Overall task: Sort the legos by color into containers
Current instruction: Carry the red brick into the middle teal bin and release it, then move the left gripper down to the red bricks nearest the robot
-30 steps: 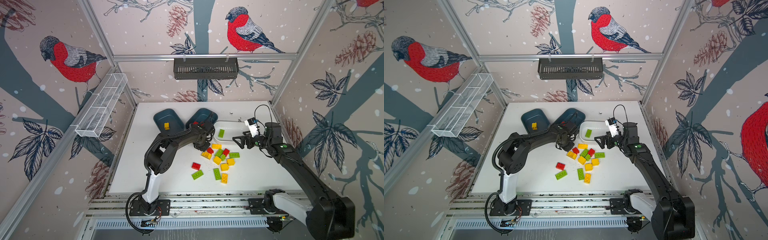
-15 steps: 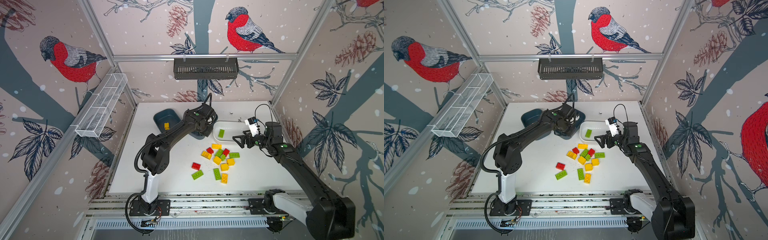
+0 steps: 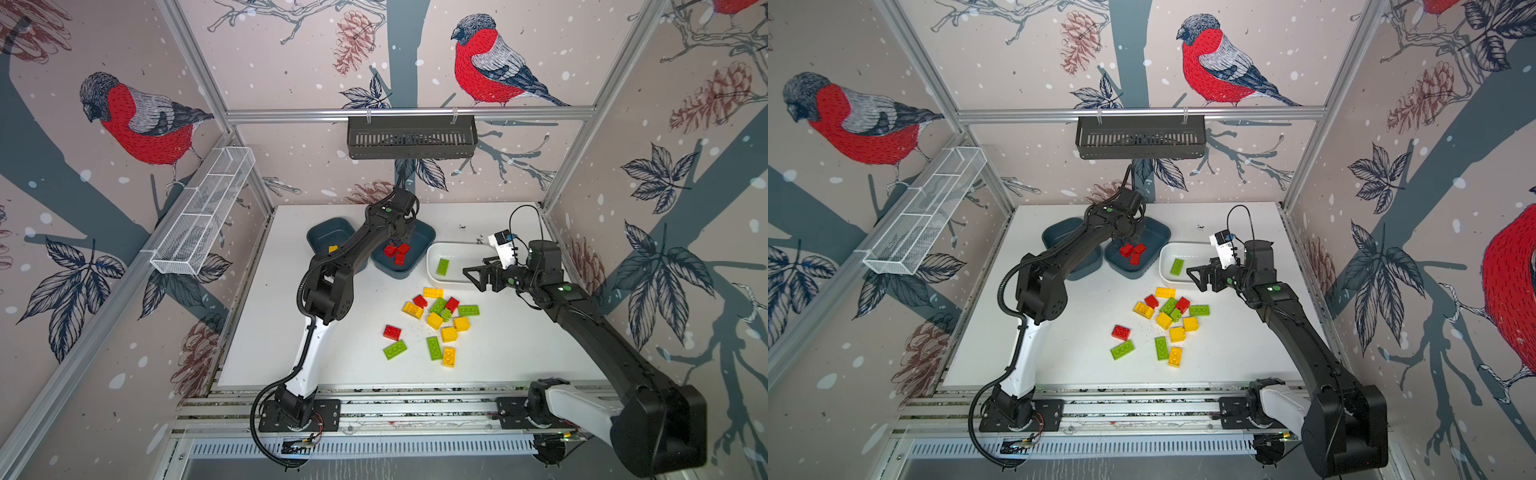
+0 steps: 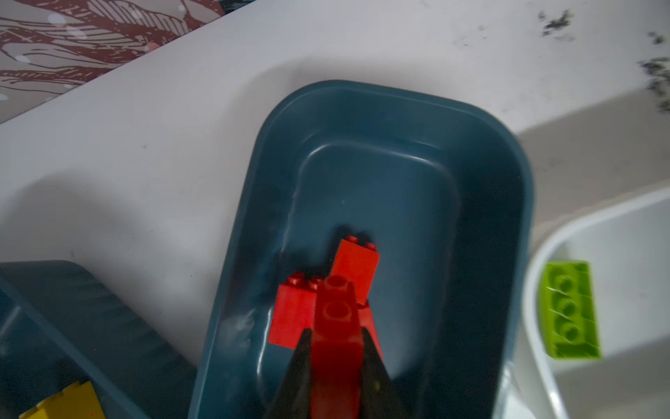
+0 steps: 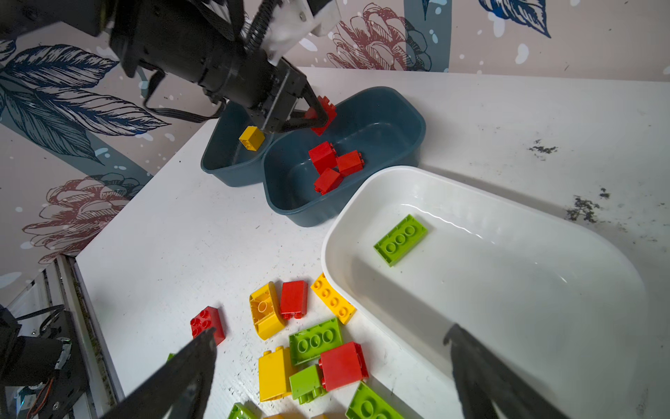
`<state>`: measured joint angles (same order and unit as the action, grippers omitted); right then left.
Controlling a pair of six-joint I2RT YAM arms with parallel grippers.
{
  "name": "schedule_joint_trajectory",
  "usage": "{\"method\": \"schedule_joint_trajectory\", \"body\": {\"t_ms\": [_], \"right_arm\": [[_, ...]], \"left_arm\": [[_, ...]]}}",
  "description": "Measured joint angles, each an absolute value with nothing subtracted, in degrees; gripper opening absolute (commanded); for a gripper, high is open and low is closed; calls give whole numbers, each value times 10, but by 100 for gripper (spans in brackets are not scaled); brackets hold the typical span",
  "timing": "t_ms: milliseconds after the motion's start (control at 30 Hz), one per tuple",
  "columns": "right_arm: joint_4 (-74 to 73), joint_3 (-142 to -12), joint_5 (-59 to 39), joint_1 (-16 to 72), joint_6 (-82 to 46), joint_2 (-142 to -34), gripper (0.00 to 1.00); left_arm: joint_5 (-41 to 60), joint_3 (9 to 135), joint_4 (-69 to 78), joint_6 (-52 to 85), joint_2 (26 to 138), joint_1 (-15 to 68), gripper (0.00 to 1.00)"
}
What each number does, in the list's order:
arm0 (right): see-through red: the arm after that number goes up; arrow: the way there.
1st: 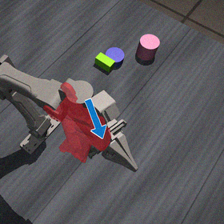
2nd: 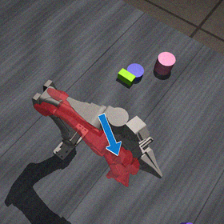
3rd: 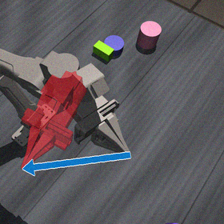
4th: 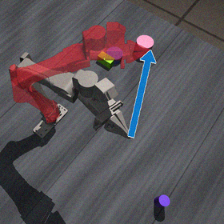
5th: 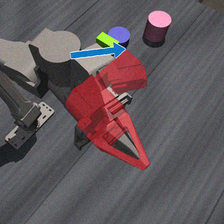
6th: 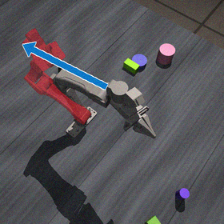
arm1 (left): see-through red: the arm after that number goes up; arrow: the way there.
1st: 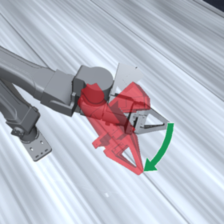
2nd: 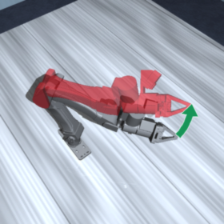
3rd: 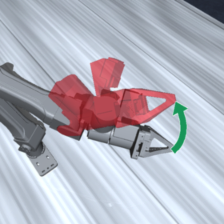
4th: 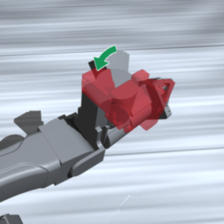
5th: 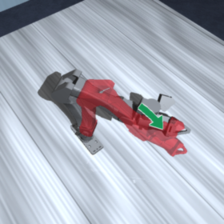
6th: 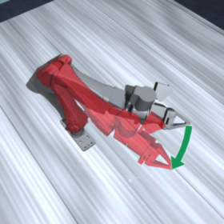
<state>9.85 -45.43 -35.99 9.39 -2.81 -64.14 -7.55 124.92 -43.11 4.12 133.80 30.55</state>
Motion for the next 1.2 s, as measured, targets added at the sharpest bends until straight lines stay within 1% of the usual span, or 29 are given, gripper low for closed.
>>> {"method": "schedule_joint_trajectory", "body": {"t_ms": [100, 200, 233, 300, 333, 433, 600, 867, 1100, 1200], "right_arm": [[98, -455, -360, 97, -28, -644, 99], [98, -457, -360, 100, -28, -647, 99], [98, -458, -360, 100, -28, -647, 99], [98, -458, -360, 102, -28, -646, 100], [98, -458, -359, 102, -28, -646, 100], [98, -457, -359, 104, -28, -645, 99], [98, -457, -357, 108, -28, -645, 100], [103, -460, -357, 112, -27, -654, 100], [110, -464, -358, 116, -23, -661, 99], [111, -465, -358, 117, -15, -663, 99]], "left_arm": [[-97, 1248, -400, 43, 1361, 306, 20], [-112, 1248, -370, 43, 1376, 306, 28], [-117, 1248, -364, 43, 1379, 306, 32], [-123, 1251, -359, 42, 1384, 305, 50], [-125, 1253, -359, 43, 1385, 305, 55], [-125, 1260, -364, 43, 1383, 305, 62], [-93, 1239, -413, 51, 1338, 306, 65], [-19, 985, -441, 111, 1143, 345, 66], [16, 840, -458, 175, 1031, 400, 67], [28, 783, -463, 219, 992, 408, 66]]}}
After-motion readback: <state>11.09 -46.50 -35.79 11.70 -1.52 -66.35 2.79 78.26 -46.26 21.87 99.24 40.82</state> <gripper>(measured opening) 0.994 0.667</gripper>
